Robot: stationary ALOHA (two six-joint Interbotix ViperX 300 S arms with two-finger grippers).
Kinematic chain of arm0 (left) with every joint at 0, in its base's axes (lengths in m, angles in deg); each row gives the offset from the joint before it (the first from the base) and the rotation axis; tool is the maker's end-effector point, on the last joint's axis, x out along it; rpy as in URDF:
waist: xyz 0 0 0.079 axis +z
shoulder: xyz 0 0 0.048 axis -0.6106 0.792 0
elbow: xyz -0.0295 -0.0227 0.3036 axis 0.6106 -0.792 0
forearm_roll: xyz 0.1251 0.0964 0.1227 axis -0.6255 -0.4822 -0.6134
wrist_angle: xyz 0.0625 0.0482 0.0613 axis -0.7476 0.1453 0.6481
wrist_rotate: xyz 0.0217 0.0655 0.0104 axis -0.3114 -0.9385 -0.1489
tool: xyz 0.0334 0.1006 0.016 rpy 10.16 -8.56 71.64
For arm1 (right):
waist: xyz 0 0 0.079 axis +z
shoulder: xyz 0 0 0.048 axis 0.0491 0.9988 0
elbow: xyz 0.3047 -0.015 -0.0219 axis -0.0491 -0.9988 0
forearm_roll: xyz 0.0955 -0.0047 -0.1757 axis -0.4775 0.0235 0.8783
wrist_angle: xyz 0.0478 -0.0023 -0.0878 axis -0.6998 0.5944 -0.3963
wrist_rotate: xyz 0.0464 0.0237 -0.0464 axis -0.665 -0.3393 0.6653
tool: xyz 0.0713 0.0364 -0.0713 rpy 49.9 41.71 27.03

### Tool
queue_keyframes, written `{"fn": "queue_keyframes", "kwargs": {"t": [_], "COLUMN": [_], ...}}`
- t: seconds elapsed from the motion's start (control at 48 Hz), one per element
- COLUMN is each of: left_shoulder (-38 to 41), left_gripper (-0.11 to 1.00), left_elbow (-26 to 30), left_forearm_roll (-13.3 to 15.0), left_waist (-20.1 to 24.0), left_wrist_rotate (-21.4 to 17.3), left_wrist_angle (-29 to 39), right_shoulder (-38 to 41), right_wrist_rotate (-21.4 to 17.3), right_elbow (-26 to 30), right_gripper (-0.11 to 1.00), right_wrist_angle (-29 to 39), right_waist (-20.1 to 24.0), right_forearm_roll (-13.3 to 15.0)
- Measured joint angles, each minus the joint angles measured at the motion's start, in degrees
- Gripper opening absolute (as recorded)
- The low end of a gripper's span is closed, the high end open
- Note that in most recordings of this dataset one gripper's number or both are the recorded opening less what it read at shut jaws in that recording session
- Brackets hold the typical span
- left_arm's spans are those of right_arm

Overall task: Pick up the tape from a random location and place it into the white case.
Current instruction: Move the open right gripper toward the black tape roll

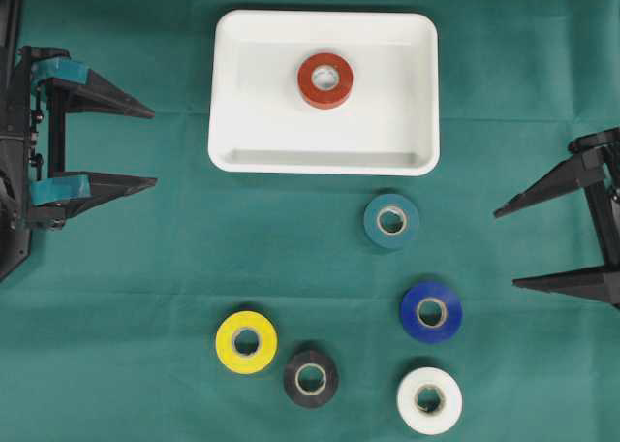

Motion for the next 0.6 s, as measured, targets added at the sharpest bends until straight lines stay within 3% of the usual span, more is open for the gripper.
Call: {"fn": "queue_keyframes", "kwargs": {"t": [0.25, 0.604], "left_shoulder": [0.0, 0.0], "left_gripper": [0.95, 0.95], "left_elbow": [0.0, 0.0], "left_forearm_roll": [0.0, 0.0], "left_waist": [0.0, -0.35], "left_wrist_rotate": [0.09, 0.09], "left_wrist_angle": [-0.09, -0.09], "right_shoulder": [2.46, 17.93], "right_wrist_rotate": [0.0, 0.0], "right_elbow": [1.49, 10.46], "right_gripper": [0.9, 0.9], "right_wrist_angle": [-0.18, -4.22], "right_waist": [0.0, 2.2], "right_forearm_roll": [0.0, 0.0]}}
